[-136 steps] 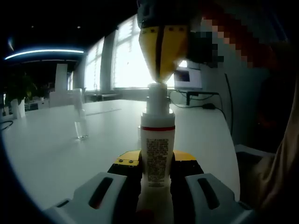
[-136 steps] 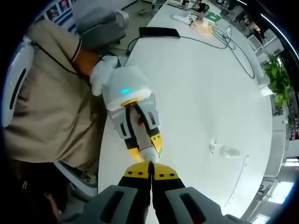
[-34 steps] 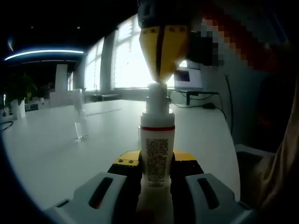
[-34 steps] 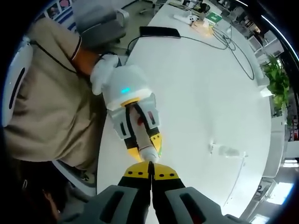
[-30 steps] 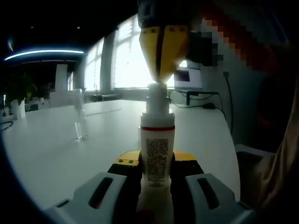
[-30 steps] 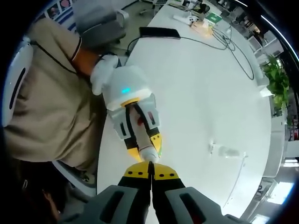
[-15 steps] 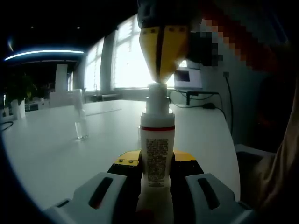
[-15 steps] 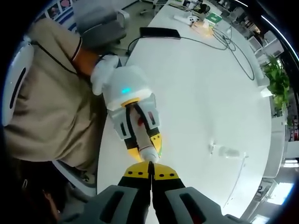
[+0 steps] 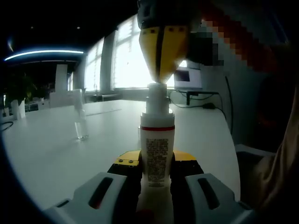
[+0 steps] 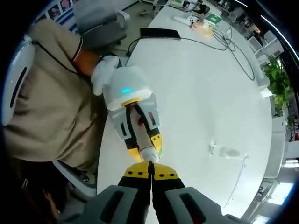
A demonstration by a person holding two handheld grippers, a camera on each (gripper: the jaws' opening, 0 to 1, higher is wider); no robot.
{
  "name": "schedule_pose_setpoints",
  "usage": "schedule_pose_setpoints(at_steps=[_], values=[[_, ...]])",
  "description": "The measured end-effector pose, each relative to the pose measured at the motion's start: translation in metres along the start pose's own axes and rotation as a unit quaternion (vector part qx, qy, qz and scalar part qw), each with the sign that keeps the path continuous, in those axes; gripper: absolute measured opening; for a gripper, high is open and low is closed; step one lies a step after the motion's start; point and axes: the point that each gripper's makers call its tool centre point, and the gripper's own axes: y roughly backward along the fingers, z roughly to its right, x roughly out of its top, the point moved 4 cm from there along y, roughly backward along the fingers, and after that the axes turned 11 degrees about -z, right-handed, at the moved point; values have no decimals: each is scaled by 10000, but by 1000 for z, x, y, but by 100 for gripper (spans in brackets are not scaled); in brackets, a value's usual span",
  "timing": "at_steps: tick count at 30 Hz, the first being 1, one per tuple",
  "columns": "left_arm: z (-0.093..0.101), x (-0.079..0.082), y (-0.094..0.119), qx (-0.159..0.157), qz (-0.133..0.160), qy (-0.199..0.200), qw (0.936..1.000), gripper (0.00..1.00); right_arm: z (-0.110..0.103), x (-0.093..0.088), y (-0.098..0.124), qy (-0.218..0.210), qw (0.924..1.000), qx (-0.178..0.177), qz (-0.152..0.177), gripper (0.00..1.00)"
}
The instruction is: Clamp pump bottle remove cover press pump head put on cover
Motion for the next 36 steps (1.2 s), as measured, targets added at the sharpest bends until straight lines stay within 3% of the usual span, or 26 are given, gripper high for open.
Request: schedule_pose_setpoints(at_steps=[36], values=[[0, 0, 0, -3, -2, -3, 10000, 14, -1, 1, -6, -45, 9999, 44, -139, 0]])
